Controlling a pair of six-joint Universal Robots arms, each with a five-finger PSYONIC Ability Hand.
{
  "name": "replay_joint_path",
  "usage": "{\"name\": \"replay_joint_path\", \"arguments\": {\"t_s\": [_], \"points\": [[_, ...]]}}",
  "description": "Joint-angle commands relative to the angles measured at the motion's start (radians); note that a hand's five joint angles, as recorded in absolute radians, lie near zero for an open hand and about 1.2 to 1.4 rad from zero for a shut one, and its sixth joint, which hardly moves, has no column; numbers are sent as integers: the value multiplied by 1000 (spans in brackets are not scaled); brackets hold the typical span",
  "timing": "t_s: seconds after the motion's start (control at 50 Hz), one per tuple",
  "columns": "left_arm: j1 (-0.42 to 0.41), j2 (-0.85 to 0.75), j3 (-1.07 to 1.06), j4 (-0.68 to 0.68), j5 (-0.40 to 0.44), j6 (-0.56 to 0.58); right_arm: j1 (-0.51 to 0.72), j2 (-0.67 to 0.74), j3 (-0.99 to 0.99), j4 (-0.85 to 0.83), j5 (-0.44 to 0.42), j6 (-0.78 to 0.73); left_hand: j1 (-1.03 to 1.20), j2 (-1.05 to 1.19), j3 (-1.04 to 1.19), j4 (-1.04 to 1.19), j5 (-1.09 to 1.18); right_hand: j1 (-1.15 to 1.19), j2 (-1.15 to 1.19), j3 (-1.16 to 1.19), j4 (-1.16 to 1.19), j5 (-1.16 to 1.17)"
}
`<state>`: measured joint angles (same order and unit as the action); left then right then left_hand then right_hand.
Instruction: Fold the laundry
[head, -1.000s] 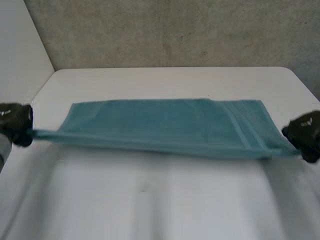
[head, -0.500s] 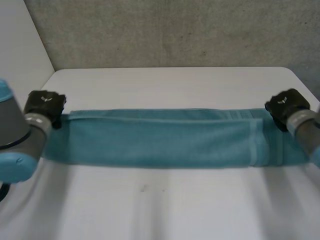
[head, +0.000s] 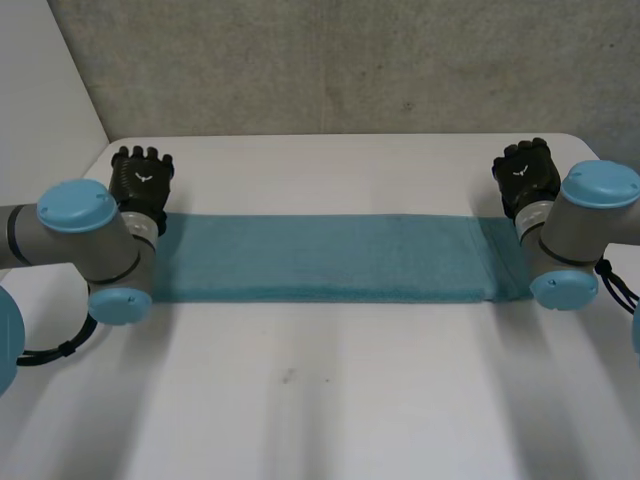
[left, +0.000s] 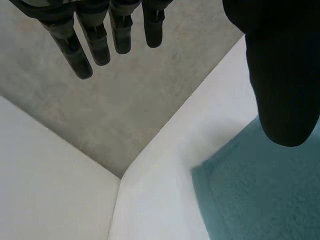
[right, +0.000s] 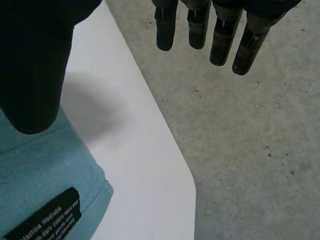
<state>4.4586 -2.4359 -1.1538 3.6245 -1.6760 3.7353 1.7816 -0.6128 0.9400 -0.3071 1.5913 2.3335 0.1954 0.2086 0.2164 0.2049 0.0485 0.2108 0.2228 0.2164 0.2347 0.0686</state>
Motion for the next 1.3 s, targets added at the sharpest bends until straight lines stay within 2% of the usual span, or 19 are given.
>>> {"name": "replay_joint_path", "arguments": {"t_s": [0.02, 0.06, 0.14, 0.18, 0.2, 0.24, 0.32, 0.4, 0.48, 0.56, 0.6, 0.72, 0.92, 0.94, 0.96, 1.0, 1.04, 1.12, 1.3], "points": [[-18, 121, -106, 9, -2, 26, -16, -203, 138, 5, -4, 170, -21, -34, -42, -30, -48, -36, -48, -42, -60, -69], [-19, 210, -176, 2, -5, 21, -19, -322, 232, 14, -10, 274, -21, -34, -42, -30, -48, -36, -48, -42, -60, -69], [-19, 306, -269, -4, -7, 12, -27, -438, 327, 28, -31, 354, -21, -34, -42, -30, -48, -36, -48, -42, -60, -69], [-21, 362, -325, -6, -5, 1, -83, -534, 419, 97, -94, 388, -21, -34, -42, -30, -48, -36, -48, -42, -60, -69], [-21, 406, -374, -7, -5, -14, -84, -535, 419, 97, -94, 388, -21, -34, -42, -30, -48, -36, -48, -42, -60, -69], [-22, 454, -425, -9, -4, -37, -158, -587, 482, 187, -161, 392, -21, -34, -42, -30, -48, -36, -48, -42, -60, -69], [-38, 541, -539, -18, -1, -142, -206, -598, 530, 279, -226, 388, -21, -34, -42, -30, -48, -36, -48, -42, -60, -69], [-51, 581, -599, -62, 1, -271, -258, -591, 582, 358, -275, 385, -21, -34, -42, -30, -48, 106, 94, 100, 82, 73], [-50, 584, -613, -82, 1, -337, -288, -573, 602, 336, -289, 380, -21, -34, -42, -30, -48, 250, 238, 244, 226, 218], [-42, 578, -613, -83, -2, -377, -310, -480, 611, 245, -329, 379, -21, -34, -42, -30, -48, 490, 478, 484, 466, 457], [-38, 578, -615, -83, -2, -381, -317, -457, 612, 211, -338, 376, -21, -34, -42, -30, -48, 499, 487, 494, 476, 467], [-33, 575, -619, -79, 1, -384, -337, -389, 600, 135, -337, 371, -21, -34, -42, -30, -48, 532, 520, 526, 508, 499], [-35, 574, -636, -76, 1, -384, -338, -311, 553, 135, -327, 351, -21, -34, -42, -30, -48, 614, 602, 608, 590, 581], [-33, 574, -636, -76, 1, -384, -340, -300, 543, 138, -327, 346, -21, -34, -42, -30, -48, 733, 721, 728, 709, 701], [-33, 574, -636, -76, 1, -384, -340, -300, 543, 138, -327, 346, -21, -34, -42, -30, -48, 734, 722, 729, 711, 702], [-33, 574, -636, -76, 1, -384, -350, -288, 530, 140, -329, 343, -21, -34, -42, -30, -48, 1087, 1075, 1082, 1064, 1055], [-33, 574, -636, -76, 1, -384, -357, -288, 524, 138, -324, 342, -21, -34, -42, -30, -48, 1184, 1172, 1179, 1161, 1152], [-33, 574, -638, -76, 1, -384, -373, -289, 510, 143, -312, 337, -21, -34, -42, -30, -48, 1185, 1173, 1180, 1162, 1153], [-33, 578, -639, -78, -1, -384, -488, -291, 415, 154, -113, 247, -21, -34, -42, -30, -48, 1185, 1173, 1180, 1162, 1153]]}}
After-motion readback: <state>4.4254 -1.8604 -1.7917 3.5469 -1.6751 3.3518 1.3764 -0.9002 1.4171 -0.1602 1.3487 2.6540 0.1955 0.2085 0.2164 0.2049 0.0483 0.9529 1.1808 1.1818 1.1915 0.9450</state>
